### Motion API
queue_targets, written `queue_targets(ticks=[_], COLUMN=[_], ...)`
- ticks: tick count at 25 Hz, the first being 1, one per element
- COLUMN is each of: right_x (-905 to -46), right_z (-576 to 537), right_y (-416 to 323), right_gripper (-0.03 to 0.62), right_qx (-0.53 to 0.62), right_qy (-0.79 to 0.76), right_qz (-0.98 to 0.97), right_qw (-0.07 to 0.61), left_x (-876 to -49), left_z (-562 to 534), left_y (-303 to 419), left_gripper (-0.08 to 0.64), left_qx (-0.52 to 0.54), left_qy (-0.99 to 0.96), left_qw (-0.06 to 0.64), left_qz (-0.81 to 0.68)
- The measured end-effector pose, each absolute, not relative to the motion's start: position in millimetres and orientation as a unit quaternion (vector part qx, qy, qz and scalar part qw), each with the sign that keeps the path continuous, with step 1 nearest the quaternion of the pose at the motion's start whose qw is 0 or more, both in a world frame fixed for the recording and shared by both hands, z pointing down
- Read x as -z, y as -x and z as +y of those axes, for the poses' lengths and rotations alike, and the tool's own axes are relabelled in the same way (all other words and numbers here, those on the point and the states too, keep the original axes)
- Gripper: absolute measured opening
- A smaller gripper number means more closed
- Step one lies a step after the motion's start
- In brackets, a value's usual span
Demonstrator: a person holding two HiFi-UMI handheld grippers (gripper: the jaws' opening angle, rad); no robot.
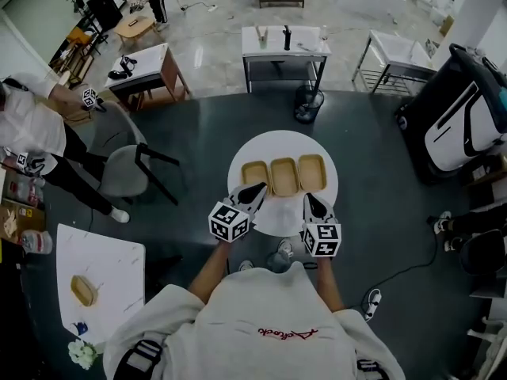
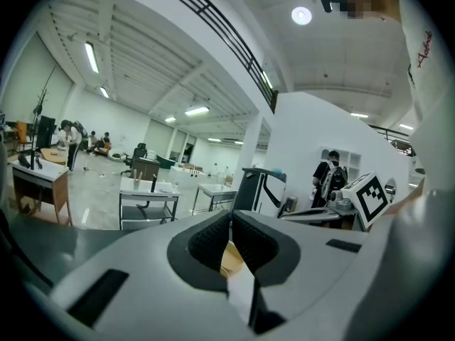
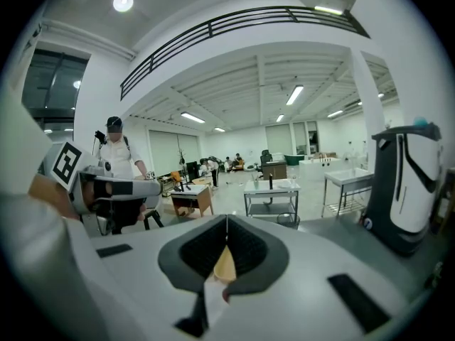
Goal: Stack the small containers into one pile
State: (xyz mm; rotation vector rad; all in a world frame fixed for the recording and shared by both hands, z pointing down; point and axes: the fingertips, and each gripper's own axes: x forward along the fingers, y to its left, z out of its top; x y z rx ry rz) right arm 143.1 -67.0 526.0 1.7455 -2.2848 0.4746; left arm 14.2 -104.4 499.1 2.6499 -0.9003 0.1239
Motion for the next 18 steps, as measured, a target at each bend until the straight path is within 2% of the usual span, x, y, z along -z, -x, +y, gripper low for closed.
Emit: queue_targets(ticks=[18], right_x=[-540.7], right_z=[-125.8], right_y=[-173.8], right_gripper=[0.02], right_qx=[-0.161], right_qy=[-0.527], right_qz=[-0.826], right_qw=[0.122], left_x=[-517.3], left_z=[-140.1], left_y=[-33.1], left_gripper=[0.023], left_qx=[-0.054], left_qy=[-0.899], left_qw=[0.177], left_qz=[-0.398])
